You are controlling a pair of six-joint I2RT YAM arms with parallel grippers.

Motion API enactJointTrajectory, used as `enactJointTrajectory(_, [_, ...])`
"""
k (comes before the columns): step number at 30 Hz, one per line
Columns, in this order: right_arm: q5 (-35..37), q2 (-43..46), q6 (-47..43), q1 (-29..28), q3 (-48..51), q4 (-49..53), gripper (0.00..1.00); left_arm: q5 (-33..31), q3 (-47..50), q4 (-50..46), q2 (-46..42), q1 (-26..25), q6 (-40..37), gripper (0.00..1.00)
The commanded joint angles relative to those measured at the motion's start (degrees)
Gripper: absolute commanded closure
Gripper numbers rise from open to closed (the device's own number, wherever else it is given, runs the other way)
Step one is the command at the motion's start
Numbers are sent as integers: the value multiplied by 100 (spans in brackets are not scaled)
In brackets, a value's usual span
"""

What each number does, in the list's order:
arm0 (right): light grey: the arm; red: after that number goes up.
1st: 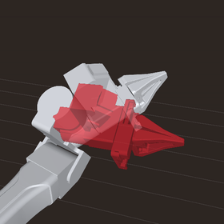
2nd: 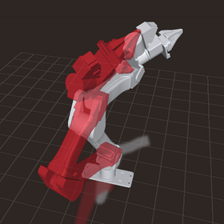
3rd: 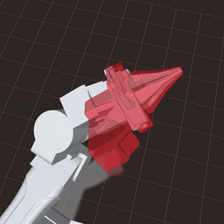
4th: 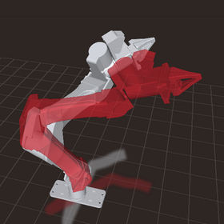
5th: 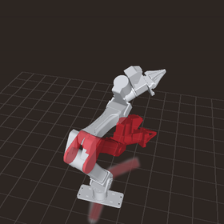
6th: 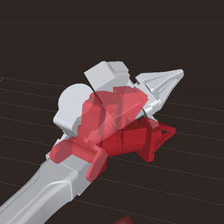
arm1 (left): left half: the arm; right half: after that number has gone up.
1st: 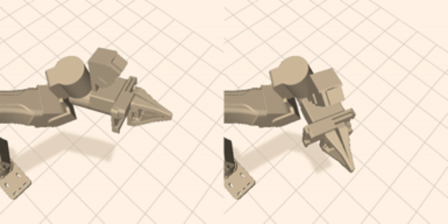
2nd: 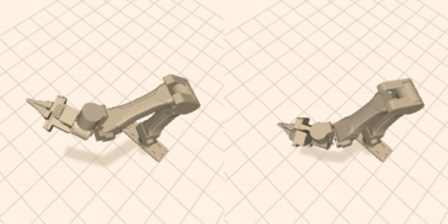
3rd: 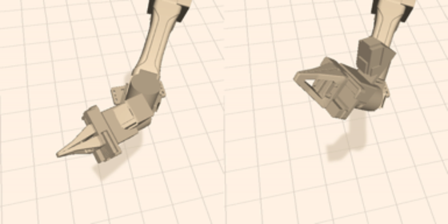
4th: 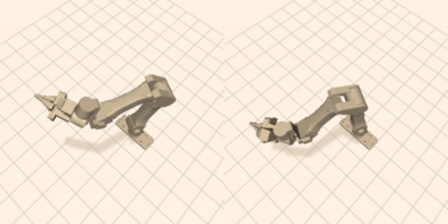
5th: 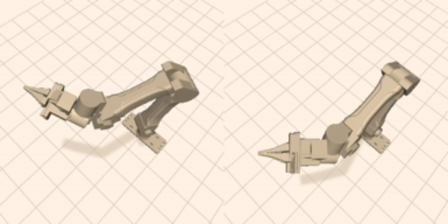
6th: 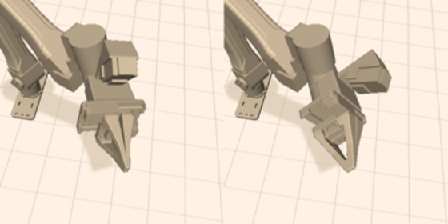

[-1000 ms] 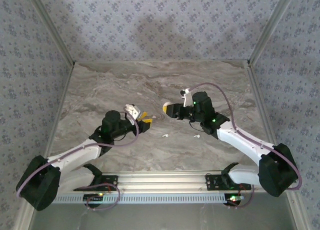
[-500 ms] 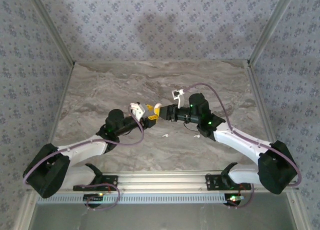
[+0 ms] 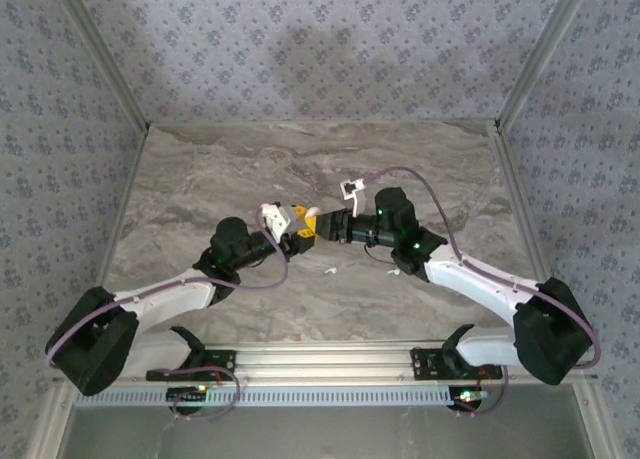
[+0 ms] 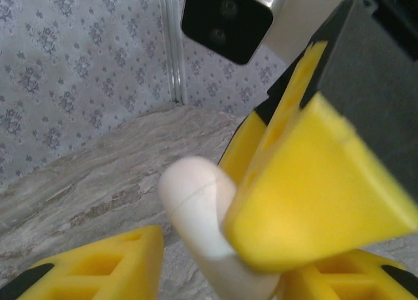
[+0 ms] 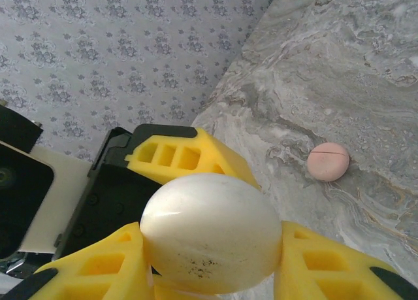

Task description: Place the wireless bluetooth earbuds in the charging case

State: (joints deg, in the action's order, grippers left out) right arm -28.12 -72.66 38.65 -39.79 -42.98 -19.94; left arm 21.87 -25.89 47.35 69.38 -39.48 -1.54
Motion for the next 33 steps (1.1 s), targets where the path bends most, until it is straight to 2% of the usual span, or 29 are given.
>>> enactJointTrajectory(1, [-27, -15, 72, -40, 16, -65, 62, 83, -176, 291, -153, -42, 93, 59])
enactJointTrajectory(6, [-43, 68, -16, -44, 62, -56, 58, 203, -232, 72, -206, -43, 35, 75])
enactJointTrajectory(10, [177, 512, -659, 6, 140, 277, 35, 277, -130, 37, -247, -33, -45, 78])
enactJointTrajectory(12, [143, 834, -1125, 91, 220, 452, 38, 410, -84, 37, -260, -26, -79, 79])
enactJointTrajectory(14, [-135, 1133, -1595, 232, 327, 490, 42, 676, -71, 37, -262, 14, -57, 80])
enactJointTrajectory(17, [-732, 1473, -2237, 543, 418, 601, 44, 1304, -122, 75, -190, 150, 113, 83])
enactJointTrajectory(20, [-1423, 1620, -3227, 815, 213, 1377, 36, 1835, -164, 161, -163, 244, 207, 83])
enactJointTrajectory(22, [-1811, 1642, -4049, 923, -7, 2015, 35, 2166, -250, 64, -173, 255, 198, 83])
enactJointTrajectory(26, [-2494, 1520, -5367, 1146, -445, 3106, 38, 2701, -413, -130, -186, 261, 154, 83])
enactJointTrajectory(29, [-3038, 1364, -6515, 1141, -656, 3700, 45, 2983, -513, -248, -180, 259, 120, 83])
enactJointTrajectory(33, [-3115, 1156, -6646, 1114, -774, 3537, 45, 3162, -580, -288, -209, 262, 101, 83])
